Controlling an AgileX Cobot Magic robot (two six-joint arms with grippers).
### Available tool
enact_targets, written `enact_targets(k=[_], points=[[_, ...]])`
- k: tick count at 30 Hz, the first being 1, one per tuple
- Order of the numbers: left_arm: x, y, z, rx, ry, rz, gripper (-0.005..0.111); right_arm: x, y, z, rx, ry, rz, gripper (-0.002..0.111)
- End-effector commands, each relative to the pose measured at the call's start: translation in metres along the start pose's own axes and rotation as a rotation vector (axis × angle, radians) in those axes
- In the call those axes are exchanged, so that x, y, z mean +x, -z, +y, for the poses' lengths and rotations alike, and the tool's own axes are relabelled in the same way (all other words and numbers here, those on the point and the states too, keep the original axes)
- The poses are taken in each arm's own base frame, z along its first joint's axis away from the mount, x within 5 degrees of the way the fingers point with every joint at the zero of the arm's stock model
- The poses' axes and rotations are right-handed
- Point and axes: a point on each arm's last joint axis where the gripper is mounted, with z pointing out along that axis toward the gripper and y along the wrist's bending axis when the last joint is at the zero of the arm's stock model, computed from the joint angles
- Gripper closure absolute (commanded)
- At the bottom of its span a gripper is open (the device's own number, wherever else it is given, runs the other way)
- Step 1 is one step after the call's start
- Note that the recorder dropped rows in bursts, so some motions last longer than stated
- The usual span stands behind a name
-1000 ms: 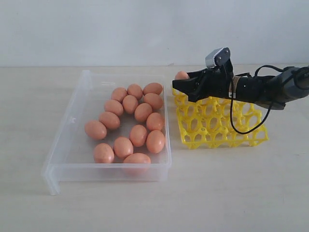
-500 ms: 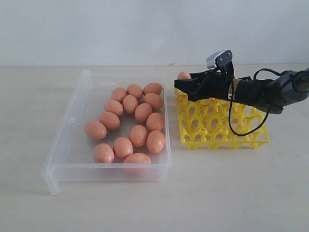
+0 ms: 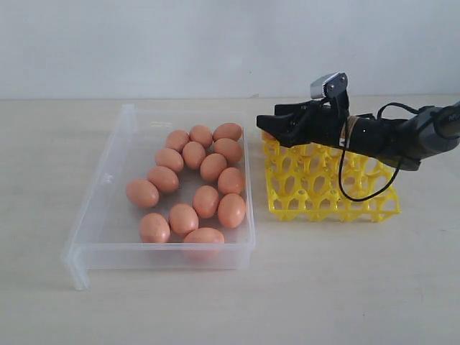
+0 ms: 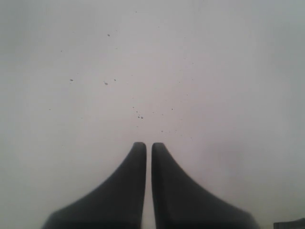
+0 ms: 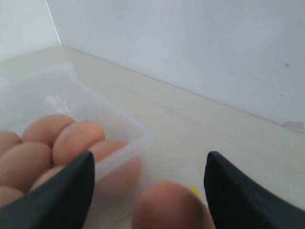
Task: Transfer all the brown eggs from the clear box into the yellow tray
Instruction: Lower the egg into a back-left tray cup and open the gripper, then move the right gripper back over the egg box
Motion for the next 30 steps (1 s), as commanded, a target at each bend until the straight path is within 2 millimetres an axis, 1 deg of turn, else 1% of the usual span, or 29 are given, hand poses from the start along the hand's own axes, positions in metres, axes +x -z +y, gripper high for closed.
enact_targets(k=[1,3,6,7,8,9,11,13,14,19,23,25,27,29,30], points=[[0.002,0.001,0.0,0.001,0.013,0.004,0.102,-0.041,0.003,0.005,-0.038,0.014,-0.192,0.049],[0.002,0.001,0.0,0.001,0.013,0.004,0.102,-0.058,0.005,0.009,-0.048,0.022,-0.211,0.049],[0.002,0.001,0.0,0.001,0.013,0.004,0.102,-0.082,0.007,0.019,-0.103,0.06,-0.197,0.049],[0.002,0.001,0.0,0.001,0.013,0.004,0.102,-0.088,0.009,0.023,-0.124,0.077,-0.186,0.049],[0.002,0.001,0.0,0.0,0.013,0.009,0.102,-0.095,0.01,0.027,-0.145,0.091,-0.173,0.052],[0.002,0.001,0.0,0.0,0.013,0.009,0.102,-0.1,0.011,0.03,-0.166,0.101,-0.159,0.058],[0.002,0.001,0.0,0.0,0.013,0.009,0.102,-0.108,0.016,0.035,-0.185,0.102,-0.14,0.076],[0.002,0.001,0.0,0.0,0.013,0.009,0.102,-0.113,0.023,0.039,-0.187,0.126,-0.126,0.099],[0.002,0.001,0.0,0.0,0.013,0.009,0.102,-0.114,0.029,0.04,-0.183,0.146,-0.119,0.108],[0.002,0.001,0.0,0.0,0.013,0.009,0.102,-0.11,0.059,0.044,-0.126,0.208,-0.099,0.108],[0.002,0.001,0.0,0.0,0.013,0.009,0.102,-0.099,0.092,0.045,-0.01,0.253,-0.103,0.108],[0.002,0.001,0.0,0.0,0.013,0.009,0.102,-0.093,0.106,0.047,0.062,0.238,-0.115,0.108],[0.002,0.001,0.0,0.0,0.013,0.009,0.102,-0.088,0.11,0.053,0.079,0.227,-0.111,0.108],[0.002,0.001,0.0,0.0,0.013,0.009,0.102,-0.085,0.104,0.063,0.021,0.234,-0.084,0.108],[0.002,0.001,0.0,0.0,0.013,0.009,0.102,-0.088,0.099,0.068,-0.009,0.216,-0.08,0.107]])
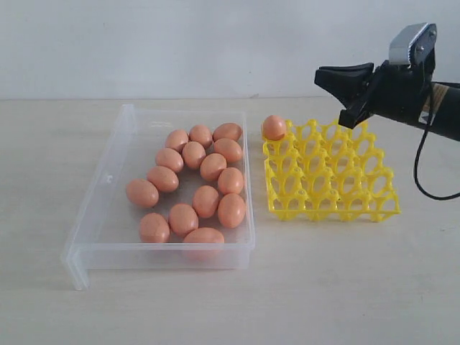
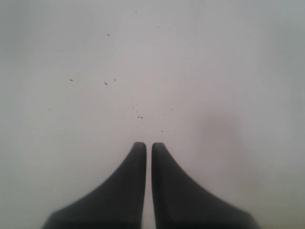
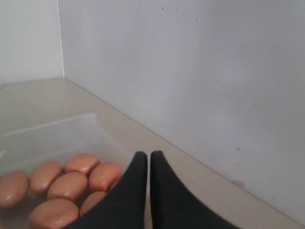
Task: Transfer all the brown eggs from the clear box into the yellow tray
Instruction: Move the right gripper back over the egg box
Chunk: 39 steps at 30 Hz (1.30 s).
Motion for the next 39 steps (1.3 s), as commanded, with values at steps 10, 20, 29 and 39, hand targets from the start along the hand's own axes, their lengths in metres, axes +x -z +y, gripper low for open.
enact_targets(k=[10,20,29,39], points=[[0.002,0.001,0.0,0.0,0.013,0.007,0.102,0.006,-0.097,0.099,-0.156,0.247,0.631,0.061],[0.002,0.001,0.0,0.0,0.013,0.007,0.102,-0.034,-0.147,0.132,0.158,-0.028,0.574,0.061],[0.002,0.001,0.0,0.002,0.014,0.007,0.102,-0.037,-0.148,0.136,0.069,0.13,0.578,0.071],[0.002,0.001,0.0,0.002,0.014,0.007,0.102,-0.063,-0.121,0.135,-0.137,0.026,-0.205,0.108]])
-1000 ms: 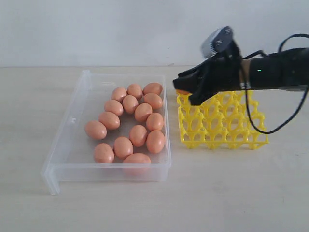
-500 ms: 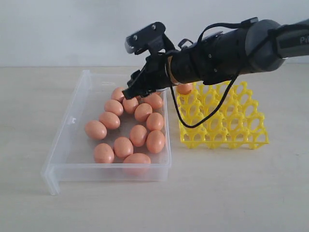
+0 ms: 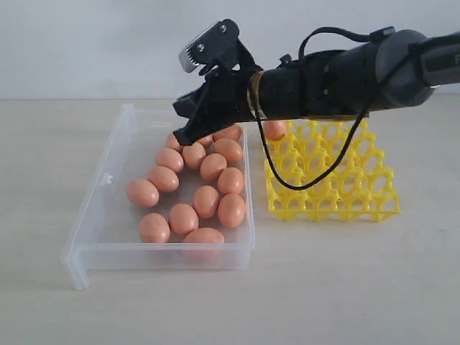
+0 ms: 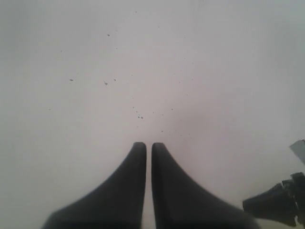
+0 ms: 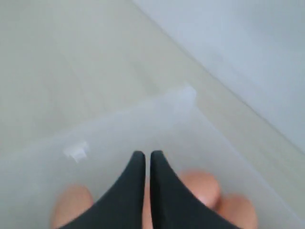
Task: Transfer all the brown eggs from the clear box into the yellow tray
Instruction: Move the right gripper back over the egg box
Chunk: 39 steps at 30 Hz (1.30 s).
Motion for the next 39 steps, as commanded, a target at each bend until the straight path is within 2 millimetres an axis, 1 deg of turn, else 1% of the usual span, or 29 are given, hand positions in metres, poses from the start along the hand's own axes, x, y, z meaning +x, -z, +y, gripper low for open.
enact_targets(k=[1,2,3,4,5,6,7,8,9,10,11,12,13,14,15,17,18,20,21,22,24,27,30,33,39], points=[[0.002,0.001,0.0,0.002,0.014,0.007,0.102,-0.011,0.04,0.0,0.042,-0.005,-0.632,0.108],[0.002,0.001,0.0,-0.001,0.013,0.012,0.102,-0.002,0.043,0.0,0.131,0.005,-0.619,0.108],[0.002,0.001,0.0,-0.001,0.013,0.012,0.102,-0.002,0.046,0.001,0.216,0.043,-0.623,0.108],[0.002,0.001,0.0,0.0,0.013,0.008,0.102,0.002,0.045,0.005,0.283,0.097,-0.602,0.108],[0.002,0.001,0.0,0.0,0.013,0.008,0.102,0.004,0.045,0.008,0.327,0.12,-0.59,0.108],[0.002,0.001,0.0,0.0,0.013,0.008,0.102,0.005,0.041,0.012,0.341,0.108,-0.564,0.108],[0.002,0.001,0.0,0.0,0.013,0.008,0.102,0.01,0.034,0.012,0.349,0.066,-0.456,0.108],[0.002,0.001,0.0,0.0,0.013,0.008,0.102,0.016,0.026,0.009,0.346,0.002,-0.311,0.108],[0.002,0.001,0.0,0.0,0.013,0.008,0.102,0.018,0.019,0.005,0.341,-0.049,-0.188,0.108],[0.002,0.001,0.0,0.0,0.013,0.008,0.102,0.021,0.013,0.001,0.34,-0.106,-0.019,0.108],[0.002,0.001,0.0,0.0,0.013,0.008,0.102,0.029,0.01,-0.002,0.346,-0.14,0.155,0.108],[0.002,0.001,0.0,0.0,0.013,0.008,0.102,0.025,0.008,-0.008,0.357,-0.152,0.27,0.108],[0.002,0.001,0.0,0.0,0.013,0.008,0.102,0.027,0.009,-0.01,0.361,-0.162,0.381,0.107],[0.002,0.001,0.0,0.0,0.013,0.008,0.102,0.024,0.009,-0.012,0.365,-0.166,0.442,0.105],[0.002,0.001,0.0,0.0,0.013,0.008,0.102,0.019,0.01,-0.015,0.371,-0.179,0.511,0.099],[0.002,0.001,0.0,0.0,0.013,0.008,0.102,0.008,0.012,-0.019,0.381,-0.194,0.567,0.087],[0.002,0.001,0.0,0.0,0.013,0.008,0.102,0.005,0.015,-0.02,0.383,-0.207,0.608,0.076],[0.002,0.001,0.0,0.0,0.013,0.008,0.102,-0.003,0.016,-0.02,0.381,-0.257,0.628,0.063],[0.002,0.001,0.0,0.0,0.013,0.008,0.102,-0.008,0.016,-0.019,0.374,-0.291,0.634,0.06],[0.002,0.001,0.0,0.0,0.013,0.008,0.102,-0.01,0.016,-0.018,0.361,-0.324,0.634,0.06],[0.002,0.001,0.0,0.0,0.013,0.008,0.102,-0.014,0.015,-0.014,0.321,-0.367,0.647,0.064],[0.002,0.001,0.0,0.0,0.013,0.008,0.102,-0.009,0.008,-0.009,0.275,-0.411,0.715,0.073],[0.002,0.001,0.0,0.0,0.013,0.008,0.102,-0.001,-0.001,-0.008,0.245,-0.455,0.778,0.071],[0.002,0.001,0.0,0.001,0.013,0.005,0.102,-0.001,-0.008,-0.008,0.218,-0.492,0.811,0.065],[0.002,0.001,0.0,0.001,0.013,0.005,0.102,0.002,-0.014,-0.009,0.224,-0.541,0.835,0.065]])
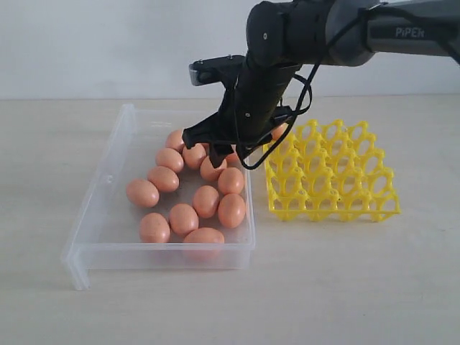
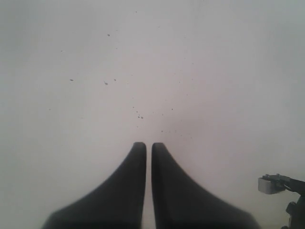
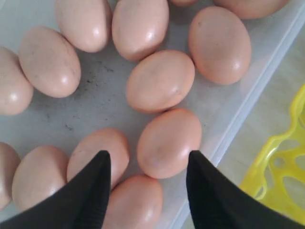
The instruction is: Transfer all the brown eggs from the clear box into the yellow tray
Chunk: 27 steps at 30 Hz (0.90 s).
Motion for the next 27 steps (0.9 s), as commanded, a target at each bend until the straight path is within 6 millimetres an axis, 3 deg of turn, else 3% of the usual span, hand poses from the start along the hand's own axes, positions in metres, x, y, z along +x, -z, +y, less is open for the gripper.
enact_targets(k=[1,13,27], points=[[0.002,0.001,0.0,0.001,0.013,0.005,0.102,-0.002,-0.002,0.001,-0.006,-0.038,0.016,0.065],[0.002,0.001,0.0,0.001,0.013,0.005,0.102,0.004,-0.036,-0.003,0.0,-0.103,0.053,0.065],[0.002,0.001,0.0,0.0,0.013,0.007,0.102,0.003,-0.039,-0.01,0.072,-0.185,0.031,0.065]])
